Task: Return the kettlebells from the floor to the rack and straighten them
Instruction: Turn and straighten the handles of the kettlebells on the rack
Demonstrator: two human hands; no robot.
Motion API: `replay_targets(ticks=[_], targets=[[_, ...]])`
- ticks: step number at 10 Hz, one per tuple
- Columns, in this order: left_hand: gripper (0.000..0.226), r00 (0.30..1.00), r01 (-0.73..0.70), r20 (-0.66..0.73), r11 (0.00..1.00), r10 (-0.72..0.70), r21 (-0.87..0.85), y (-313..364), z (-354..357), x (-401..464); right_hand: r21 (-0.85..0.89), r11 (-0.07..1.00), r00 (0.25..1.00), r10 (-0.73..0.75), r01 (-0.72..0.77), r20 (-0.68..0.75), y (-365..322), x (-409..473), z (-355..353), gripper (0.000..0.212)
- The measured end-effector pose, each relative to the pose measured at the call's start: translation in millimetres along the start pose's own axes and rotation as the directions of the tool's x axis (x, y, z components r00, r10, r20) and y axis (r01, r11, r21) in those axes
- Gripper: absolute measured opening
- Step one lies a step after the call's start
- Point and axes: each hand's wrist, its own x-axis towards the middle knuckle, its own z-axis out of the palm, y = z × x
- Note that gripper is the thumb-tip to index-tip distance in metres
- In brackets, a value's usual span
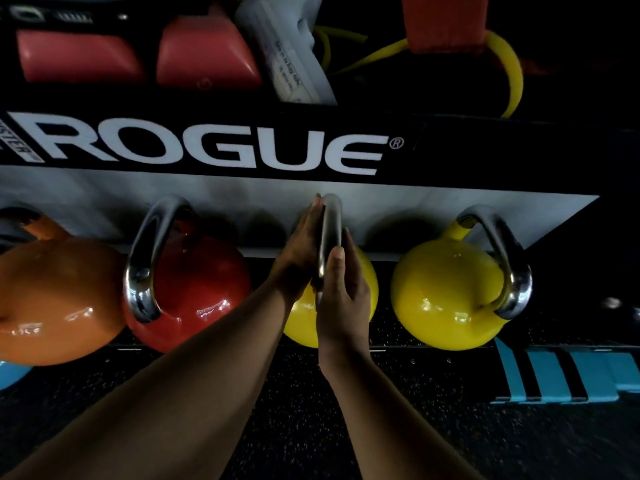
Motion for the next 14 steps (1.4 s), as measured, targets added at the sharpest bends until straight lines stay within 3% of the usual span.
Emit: replay_targets(ticks=[3,5,9,14], targets=[[0.074,0.986,-0.167,-0.025,0.986,0.168,0.023,-11.8,-0.7,4.1,0.047,0.999,0.996,0.006,-0.010,0.085,1.7,-1.4,-15.6,0.041],[0.081,0.988,-0.157,-0.005,0.985,0.157,0.068,-17.2,-6.4,9.8,0.067,0.996,0.992,0.055,-0.062,0.115,-0.8,0.4,-17.7,0.040],[0.068,0.980,-0.192,-0.038,0.974,0.198,0.118,-15.4,-5.7,5.1,0.008,0.997,0.984,0.068,-0.071,0.163,-2.0,5.1,-23.1,0.041],[0.064,0.987,-0.144,-0.047,0.981,0.151,0.132,-5.7,0.2,-6.1,-0.046,0.997,0.980,0.077,-0.069,0.184,-0.7,3.6,-22.7,0.043]])
